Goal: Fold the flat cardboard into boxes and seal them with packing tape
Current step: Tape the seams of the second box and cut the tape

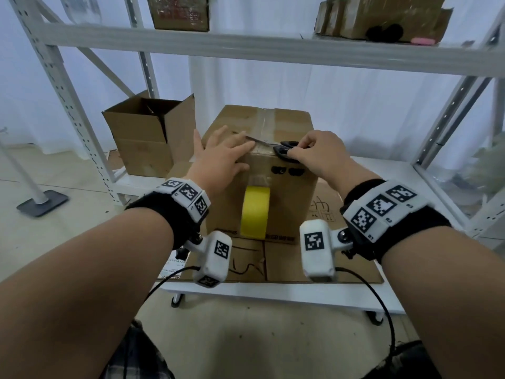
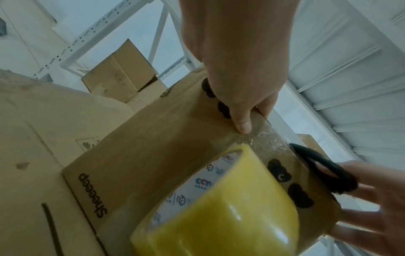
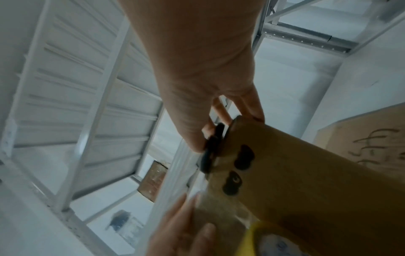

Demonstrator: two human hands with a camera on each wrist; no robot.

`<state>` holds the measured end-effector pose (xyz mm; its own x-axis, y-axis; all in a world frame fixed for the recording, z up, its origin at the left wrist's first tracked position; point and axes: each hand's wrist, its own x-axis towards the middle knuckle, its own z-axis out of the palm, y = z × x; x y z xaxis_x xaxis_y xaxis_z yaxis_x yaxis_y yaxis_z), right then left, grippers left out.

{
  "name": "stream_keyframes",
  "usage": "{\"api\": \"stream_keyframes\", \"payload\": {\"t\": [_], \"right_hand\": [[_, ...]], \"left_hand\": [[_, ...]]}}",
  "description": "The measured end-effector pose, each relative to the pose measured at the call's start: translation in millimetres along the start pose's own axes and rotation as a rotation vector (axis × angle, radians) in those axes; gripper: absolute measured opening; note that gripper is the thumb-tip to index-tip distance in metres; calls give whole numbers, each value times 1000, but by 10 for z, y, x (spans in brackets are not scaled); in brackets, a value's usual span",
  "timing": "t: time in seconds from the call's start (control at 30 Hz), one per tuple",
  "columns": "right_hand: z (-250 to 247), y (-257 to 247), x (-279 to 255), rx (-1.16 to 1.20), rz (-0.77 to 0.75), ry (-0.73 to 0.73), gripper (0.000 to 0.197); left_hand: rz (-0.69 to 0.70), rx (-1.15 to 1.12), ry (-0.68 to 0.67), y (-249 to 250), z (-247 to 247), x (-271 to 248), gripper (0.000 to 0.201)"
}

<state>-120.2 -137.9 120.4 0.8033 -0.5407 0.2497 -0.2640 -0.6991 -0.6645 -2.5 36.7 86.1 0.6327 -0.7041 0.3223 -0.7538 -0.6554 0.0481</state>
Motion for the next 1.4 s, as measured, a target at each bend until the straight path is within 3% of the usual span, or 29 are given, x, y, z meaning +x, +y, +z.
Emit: {"api": "stream_keyframes", "payload": {"t": [0.1,0.23,0.37,0.53,0.6,0.7,0.83,0.93,1.03,1.4], "right_hand": [[-59,-96,-8,-77,-10,-71,31],[62,-175,-38,-415,-79,88,35],[156,-274,-115,-450,-266,110,39],[184,-327,-137,-652,-299,77,17],[134,-363,-155,-558,-272,23,19],[79,-376,-235,-213,-265,-153,22],[9,-312,-412,114,-184,-323,21],[-21,-205,-490,84,-69,-489,33],[-33,-117,-540,40,-5,-549,42],[-206,-48,-619,-103,140,-707,51]], "left_hand": [[-62,12,80,-103,-16,30,47],[-138,-86,71,-187,-87,22,44],[-112,-258,40,-144,-123,-75,48],[-132,-402,0,-45,-185,-208,51],[-226,-428,-71,-5,-178,-266,70],[-307,-434,-238,49,-123,-338,95],[-265,-447,-286,84,-57,-349,86],[-290,-458,-264,92,-29,-391,75],[-313,-474,-234,106,7,-448,66],[-344,-503,-164,216,0,-495,78]]}}
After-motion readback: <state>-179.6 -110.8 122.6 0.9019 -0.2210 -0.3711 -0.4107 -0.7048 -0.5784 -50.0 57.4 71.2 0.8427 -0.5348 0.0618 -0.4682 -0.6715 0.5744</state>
